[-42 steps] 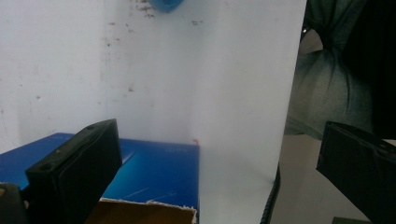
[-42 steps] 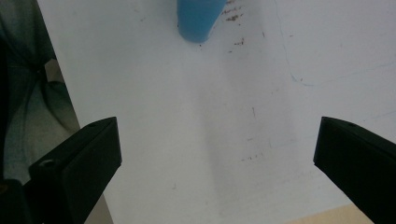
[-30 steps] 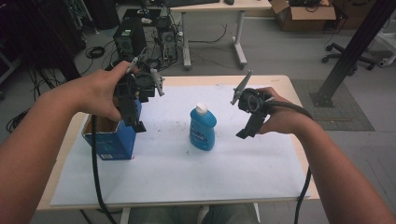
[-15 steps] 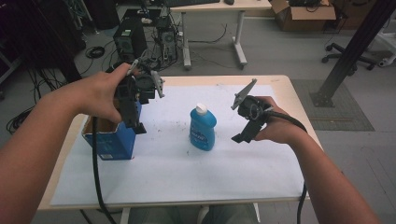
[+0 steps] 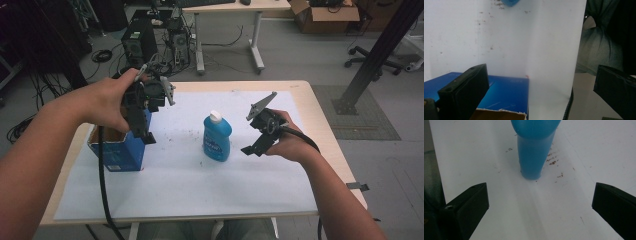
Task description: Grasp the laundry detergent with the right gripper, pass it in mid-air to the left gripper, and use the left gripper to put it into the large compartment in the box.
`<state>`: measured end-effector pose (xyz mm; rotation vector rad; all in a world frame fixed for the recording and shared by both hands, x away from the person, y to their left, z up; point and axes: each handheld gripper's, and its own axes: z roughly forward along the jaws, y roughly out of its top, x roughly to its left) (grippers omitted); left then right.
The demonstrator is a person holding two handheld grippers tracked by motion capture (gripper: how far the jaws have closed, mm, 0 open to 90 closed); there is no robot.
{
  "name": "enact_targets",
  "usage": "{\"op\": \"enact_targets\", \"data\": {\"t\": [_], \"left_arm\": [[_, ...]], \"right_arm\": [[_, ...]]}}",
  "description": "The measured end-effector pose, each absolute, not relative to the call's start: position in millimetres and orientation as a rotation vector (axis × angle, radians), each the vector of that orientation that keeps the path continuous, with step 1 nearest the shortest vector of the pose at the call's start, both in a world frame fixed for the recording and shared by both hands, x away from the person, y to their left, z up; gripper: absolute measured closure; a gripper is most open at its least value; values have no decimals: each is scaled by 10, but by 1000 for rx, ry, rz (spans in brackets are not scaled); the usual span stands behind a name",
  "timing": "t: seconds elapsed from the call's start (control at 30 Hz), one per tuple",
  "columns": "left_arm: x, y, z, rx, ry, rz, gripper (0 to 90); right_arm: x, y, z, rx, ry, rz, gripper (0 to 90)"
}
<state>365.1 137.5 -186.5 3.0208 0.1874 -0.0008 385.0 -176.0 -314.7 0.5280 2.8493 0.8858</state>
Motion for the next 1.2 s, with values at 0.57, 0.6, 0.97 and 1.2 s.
{"op": "enact_targets", "data": {"t": [0.57,0.6,0.97,1.2], "left_arm": [[3644,1379,-1881,3021,186,-7,1],[3643,1378,-1882,3022,184,-8,1],[3651,1366,-1888,3023,187,-10,1],[3649,1347,-1899,3020,179,-10,1]], "right_arm": [[3810,-1697,-3308,586,2763,1052,8],[3809,-1696,-3318,587,2758,1058,8],[3791,-1678,-3409,610,2717,1132,8],[3777,-1641,-3504,638,2685,1199,9]]}}
